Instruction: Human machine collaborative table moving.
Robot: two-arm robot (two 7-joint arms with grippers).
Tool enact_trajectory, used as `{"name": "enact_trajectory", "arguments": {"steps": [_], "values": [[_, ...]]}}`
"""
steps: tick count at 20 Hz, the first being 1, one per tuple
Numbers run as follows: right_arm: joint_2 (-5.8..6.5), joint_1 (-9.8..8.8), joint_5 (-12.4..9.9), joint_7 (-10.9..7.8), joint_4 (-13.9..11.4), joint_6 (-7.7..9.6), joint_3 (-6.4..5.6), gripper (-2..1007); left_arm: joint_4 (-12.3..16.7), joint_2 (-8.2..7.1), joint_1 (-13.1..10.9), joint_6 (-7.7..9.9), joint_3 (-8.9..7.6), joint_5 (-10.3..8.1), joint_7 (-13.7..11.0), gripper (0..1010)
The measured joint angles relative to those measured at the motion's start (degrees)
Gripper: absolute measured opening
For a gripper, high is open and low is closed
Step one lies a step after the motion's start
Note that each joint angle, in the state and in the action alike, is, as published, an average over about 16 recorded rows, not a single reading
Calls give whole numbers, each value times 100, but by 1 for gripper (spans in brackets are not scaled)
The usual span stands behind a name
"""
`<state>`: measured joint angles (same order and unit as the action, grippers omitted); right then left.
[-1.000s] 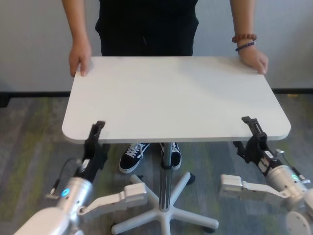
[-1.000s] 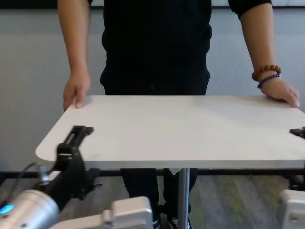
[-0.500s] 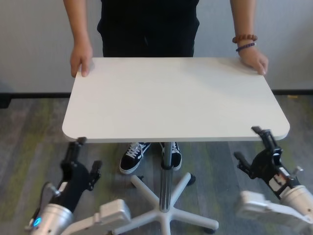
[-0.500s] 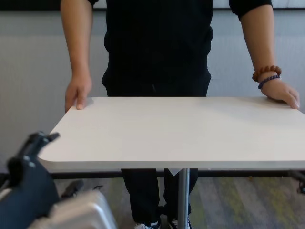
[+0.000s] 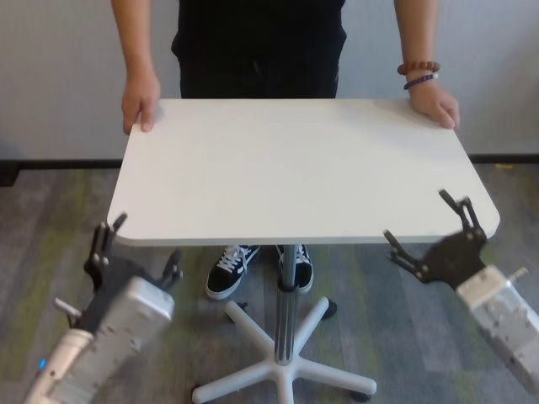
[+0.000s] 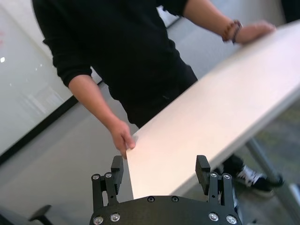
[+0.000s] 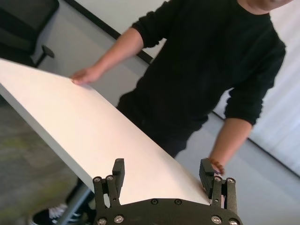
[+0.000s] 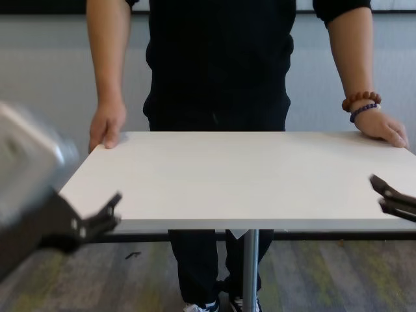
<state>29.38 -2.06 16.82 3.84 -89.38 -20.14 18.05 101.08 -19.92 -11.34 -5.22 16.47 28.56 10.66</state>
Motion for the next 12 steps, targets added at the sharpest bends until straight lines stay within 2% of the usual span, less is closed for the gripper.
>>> {"name": "enact_trajectory", "arguments": {"steps": [2,5,8,12], "values": [[-55,49,-342,-224,-75,-68,-29,1001,169,56,-38,-48,-88,-265,-139,1000],[-121,133,-682,-514,-216,-66,-41,1001,424,110,-85,-31,-171,-476,-304,1000],[-174,202,-887,-737,-367,-17,-38,1001,664,132,-144,40,-218,-514,-392,1000],[-222,242,-1027,-951,-543,44,-27,1001,932,118,-248,139,-250,-386,-433,1000]]}}
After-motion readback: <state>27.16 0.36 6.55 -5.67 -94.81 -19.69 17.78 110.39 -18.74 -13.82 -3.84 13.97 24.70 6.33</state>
